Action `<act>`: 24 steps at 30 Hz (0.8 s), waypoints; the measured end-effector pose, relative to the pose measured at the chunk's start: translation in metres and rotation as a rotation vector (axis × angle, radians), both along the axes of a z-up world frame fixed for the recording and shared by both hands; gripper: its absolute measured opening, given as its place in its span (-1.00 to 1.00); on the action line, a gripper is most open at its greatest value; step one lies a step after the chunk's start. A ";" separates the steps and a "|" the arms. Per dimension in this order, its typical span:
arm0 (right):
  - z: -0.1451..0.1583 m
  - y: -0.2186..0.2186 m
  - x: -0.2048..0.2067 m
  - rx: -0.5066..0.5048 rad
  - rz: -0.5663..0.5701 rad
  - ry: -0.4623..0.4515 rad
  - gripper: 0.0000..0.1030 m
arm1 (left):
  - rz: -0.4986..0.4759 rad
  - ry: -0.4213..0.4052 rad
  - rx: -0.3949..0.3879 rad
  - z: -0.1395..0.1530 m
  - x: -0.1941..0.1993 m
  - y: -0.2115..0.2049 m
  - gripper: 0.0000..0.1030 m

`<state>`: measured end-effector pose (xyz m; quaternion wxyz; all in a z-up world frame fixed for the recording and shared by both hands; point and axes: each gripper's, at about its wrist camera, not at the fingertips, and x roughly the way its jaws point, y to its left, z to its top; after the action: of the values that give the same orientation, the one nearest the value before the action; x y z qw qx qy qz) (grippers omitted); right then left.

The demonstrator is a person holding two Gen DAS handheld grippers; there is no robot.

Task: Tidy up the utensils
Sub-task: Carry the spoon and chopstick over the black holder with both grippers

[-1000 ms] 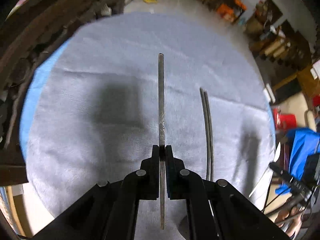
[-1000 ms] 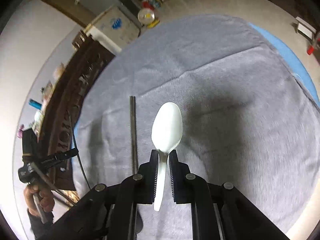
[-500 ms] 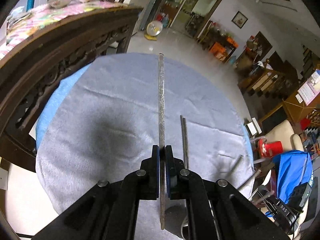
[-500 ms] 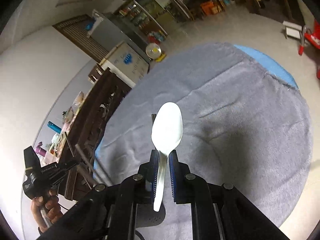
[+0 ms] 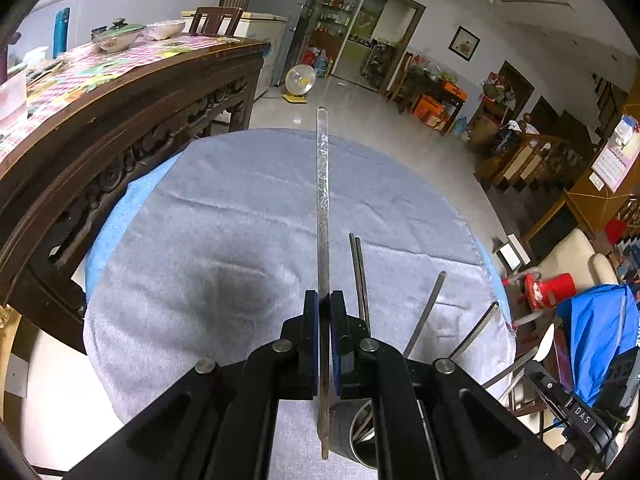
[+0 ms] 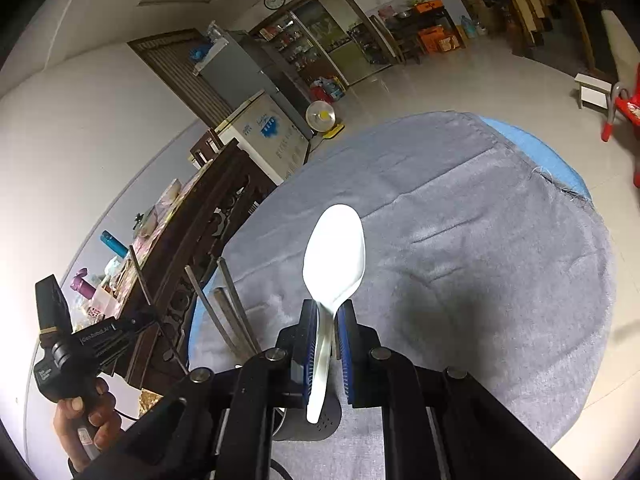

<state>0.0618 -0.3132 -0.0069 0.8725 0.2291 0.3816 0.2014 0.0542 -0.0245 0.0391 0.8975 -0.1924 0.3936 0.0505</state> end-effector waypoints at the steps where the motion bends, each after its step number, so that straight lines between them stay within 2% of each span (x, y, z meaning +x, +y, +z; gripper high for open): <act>1: 0.001 0.001 -0.002 -0.005 0.000 -0.006 -0.76 | 0.001 -0.001 0.001 0.000 -0.002 -0.001 -0.90; 16: 0.016 0.007 -0.020 -0.028 0.007 -0.066 -0.76 | 0.007 -0.042 0.028 0.007 -0.012 -0.008 -0.90; 24: 0.033 0.015 -0.038 -0.051 0.015 -0.139 -0.76 | 0.008 -0.104 0.014 0.017 -0.024 -0.013 -0.90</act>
<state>0.0241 -0.2985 0.0258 0.9010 0.1893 0.3267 0.2135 0.0303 -0.0376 0.0559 0.9177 -0.1902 0.3455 0.0466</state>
